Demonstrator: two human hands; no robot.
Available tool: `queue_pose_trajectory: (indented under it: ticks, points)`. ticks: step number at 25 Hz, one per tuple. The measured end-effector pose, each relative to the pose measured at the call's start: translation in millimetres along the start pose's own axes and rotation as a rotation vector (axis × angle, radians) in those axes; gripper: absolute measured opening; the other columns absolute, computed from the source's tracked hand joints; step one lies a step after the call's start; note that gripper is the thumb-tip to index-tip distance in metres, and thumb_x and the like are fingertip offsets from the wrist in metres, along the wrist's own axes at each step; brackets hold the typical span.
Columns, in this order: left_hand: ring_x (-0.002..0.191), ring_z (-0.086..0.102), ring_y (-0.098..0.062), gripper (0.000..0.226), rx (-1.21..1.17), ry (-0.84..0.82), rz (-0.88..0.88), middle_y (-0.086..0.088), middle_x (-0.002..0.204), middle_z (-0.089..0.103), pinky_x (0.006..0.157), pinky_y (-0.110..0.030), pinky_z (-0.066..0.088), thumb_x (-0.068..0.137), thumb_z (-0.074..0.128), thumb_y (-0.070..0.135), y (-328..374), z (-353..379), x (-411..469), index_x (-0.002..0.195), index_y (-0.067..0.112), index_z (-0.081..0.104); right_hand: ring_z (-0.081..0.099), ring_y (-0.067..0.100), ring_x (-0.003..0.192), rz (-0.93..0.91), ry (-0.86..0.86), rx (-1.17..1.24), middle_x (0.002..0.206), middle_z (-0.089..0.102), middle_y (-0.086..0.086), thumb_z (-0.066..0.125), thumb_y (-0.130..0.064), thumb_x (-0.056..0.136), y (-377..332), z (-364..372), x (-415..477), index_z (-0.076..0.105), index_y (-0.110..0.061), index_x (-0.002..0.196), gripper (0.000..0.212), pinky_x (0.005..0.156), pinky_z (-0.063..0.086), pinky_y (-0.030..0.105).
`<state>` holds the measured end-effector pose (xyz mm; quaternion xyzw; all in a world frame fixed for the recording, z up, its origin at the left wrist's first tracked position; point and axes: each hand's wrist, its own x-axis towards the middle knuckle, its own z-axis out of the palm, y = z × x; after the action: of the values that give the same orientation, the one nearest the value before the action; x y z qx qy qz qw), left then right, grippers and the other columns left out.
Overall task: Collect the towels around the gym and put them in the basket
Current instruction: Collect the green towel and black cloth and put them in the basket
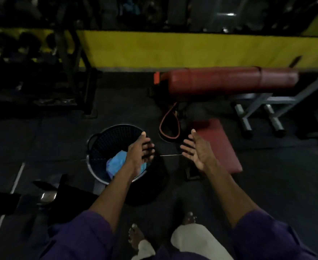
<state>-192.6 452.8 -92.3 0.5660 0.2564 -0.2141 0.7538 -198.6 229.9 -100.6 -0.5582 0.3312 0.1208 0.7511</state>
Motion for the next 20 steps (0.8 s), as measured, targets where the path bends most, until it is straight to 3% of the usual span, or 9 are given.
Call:
queue_pose_trajectory:
  ticks: [5, 8, 10, 13, 17, 20]
  points:
    - [0.085, 0.067, -0.021, 0.059, 0.158, -0.203, -0.001, -0.01, 0.103, 0.07, 0.071, -0.035, 0.054, 0.094, 0.049, 0.06, -24, 126, -29, 0.12, 0.009, 0.064, 0.067, 0.028, 0.108, -0.11, 0.112, 0.164, 0.142, 0.058, 0.015, 0.055, -0.054, 0.097, -29, -139, -45, 0.051, -0.014, 0.144, 0.061, 0.087, 0.055, 0.045]
    - [0.097, 0.065, -0.026, 0.062, 0.226, -0.281, -0.003, -0.011, 0.117, 0.069, 0.076, -0.036, 0.051, 0.094, 0.045, 0.062, -44, 207, -42, 0.125, 0.01, 0.062, 0.065, 0.031, 0.113, -0.141, 0.164, 0.236, 0.138, 0.059, 0.014, 0.056, -0.057, 0.096, -45, -225, -70, 0.055, -0.014, 0.133, 0.057, 0.094, 0.053, 0.048]
    - [0.102, 0.064, -0.027, 0.062, 0.288, -0.33, 0.007, -0.012, 0.12, 0.067, 0.077, -0.036, 0.05, 0.095, 0.044, 0.061, -60, 279, -57, 0.126, 0.01, 0.06, 0.064, 0.031, 0.115, -0.168, 0.204, 0.274, 0.137, 0.059, 0.012, 0.054, -0.058, 0.097, -65, -288, -91, 0.056, -0.017, 0.128, 0.051, 0.089, 0.054, 0.045]
    - [0.099, 0.065, -0.026, 0.06, 0.333, -0.433, 0.015, -0.011, 0.117, 0.067, 0.077, -0.037, 0.05, 0.093, 0.044, 0.063, -81, 389, -82, 0.119, 0.013, 0.062, 0.064, 0.03, 0.116, -0.253, 0.272, 0.318, 0.139, 0.059, 0.011, 0.051, -0.058, 0.098, -99, -379, -123, 0.057, -0.018, 0.126, 0.049, 0.086, 0.053, 0.042]
    - [0.093, 0.066, -0.025, 0.065, 0.412, -0.571, 0.019, -0.009, 0.11, 0.069, 0.077, -0.038, 0.052, 0.09, 0.046, 0.068, -114, 520, -110, 0.118, 0.012, 0.064, 0.062, 0.033, 0.12, -0.331, 0.369, 0.403, 0.143, 0.056, 0.015, 0.049, -0.058, 0.099, -129, -504, -168, 0.05, -0.011, 0.143, 0.065, 0.092, 0.052, 0.044]
    - [0.089, 0.067, -0.024, 0.066, 0.471, -0.665, 0.025, -0.009, 0.106, 0.07, 0.077, -0.04, 0.052, 0.086, 0.049, 0.071, -144, 609, -118, 0.114, 0.013, 0.066, 0.065, 0.031, 0.115, -0.373, 0.461, 0.454, 0.142, 0.058, 0.015, 0.048, -0.058, 0.1, -143, -590, -185, 0.05, -0.011, 0.144, 0.065, 0.087, 0.055, 0.042]
